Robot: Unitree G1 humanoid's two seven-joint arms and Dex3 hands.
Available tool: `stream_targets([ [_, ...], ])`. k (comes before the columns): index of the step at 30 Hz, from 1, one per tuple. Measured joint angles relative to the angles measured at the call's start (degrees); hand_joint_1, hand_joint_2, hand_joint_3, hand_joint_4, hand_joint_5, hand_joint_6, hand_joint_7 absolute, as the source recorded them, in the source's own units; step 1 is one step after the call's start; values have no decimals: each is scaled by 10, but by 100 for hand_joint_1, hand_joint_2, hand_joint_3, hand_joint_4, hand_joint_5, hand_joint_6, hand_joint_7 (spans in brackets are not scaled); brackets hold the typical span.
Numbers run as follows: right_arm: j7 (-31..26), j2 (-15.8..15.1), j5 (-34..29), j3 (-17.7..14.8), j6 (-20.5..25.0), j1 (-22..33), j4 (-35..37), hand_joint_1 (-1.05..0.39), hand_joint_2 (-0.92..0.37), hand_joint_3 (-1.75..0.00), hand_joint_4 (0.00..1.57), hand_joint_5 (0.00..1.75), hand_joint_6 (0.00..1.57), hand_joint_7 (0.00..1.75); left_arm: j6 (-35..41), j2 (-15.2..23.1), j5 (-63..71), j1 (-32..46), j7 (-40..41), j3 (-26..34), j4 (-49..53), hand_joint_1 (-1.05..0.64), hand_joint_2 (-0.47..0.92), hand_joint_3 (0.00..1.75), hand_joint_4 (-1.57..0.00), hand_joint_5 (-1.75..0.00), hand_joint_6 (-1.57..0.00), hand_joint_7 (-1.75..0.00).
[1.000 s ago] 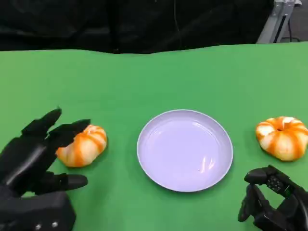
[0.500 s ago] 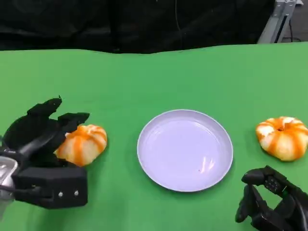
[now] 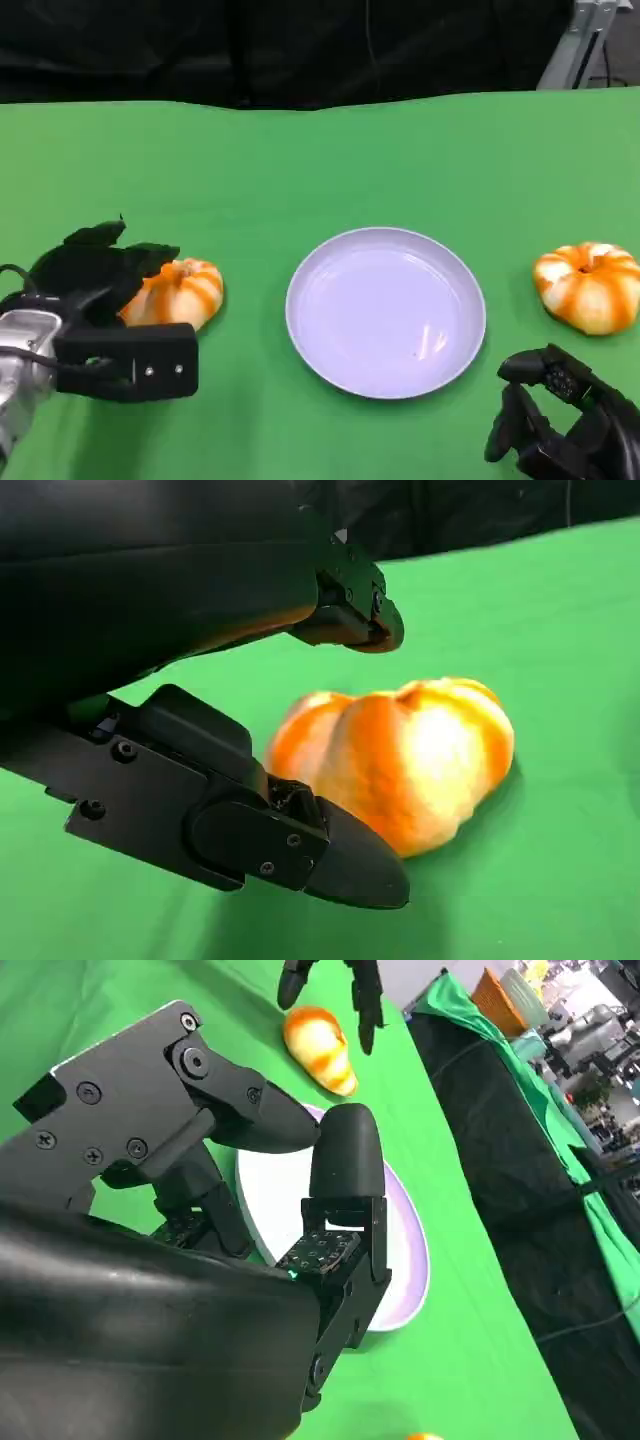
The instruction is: Grasp the bread from the table and place it into the plate.
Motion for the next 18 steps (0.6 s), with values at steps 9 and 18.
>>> stream_targets([
  [9,1,0,0,3,0,3,-2,-16,-54,-107,84,175,81,141,9,-25,-5,-46,6,-28,79,-102,92,15,-2,0,-31,0],
  [18,6,0,0,5,-8,8,-2,-16,-55,-105,83,175,82,140,10,-54,-21,-70,8,-49,135,-101,92,17,-2,0,-30,0],
])
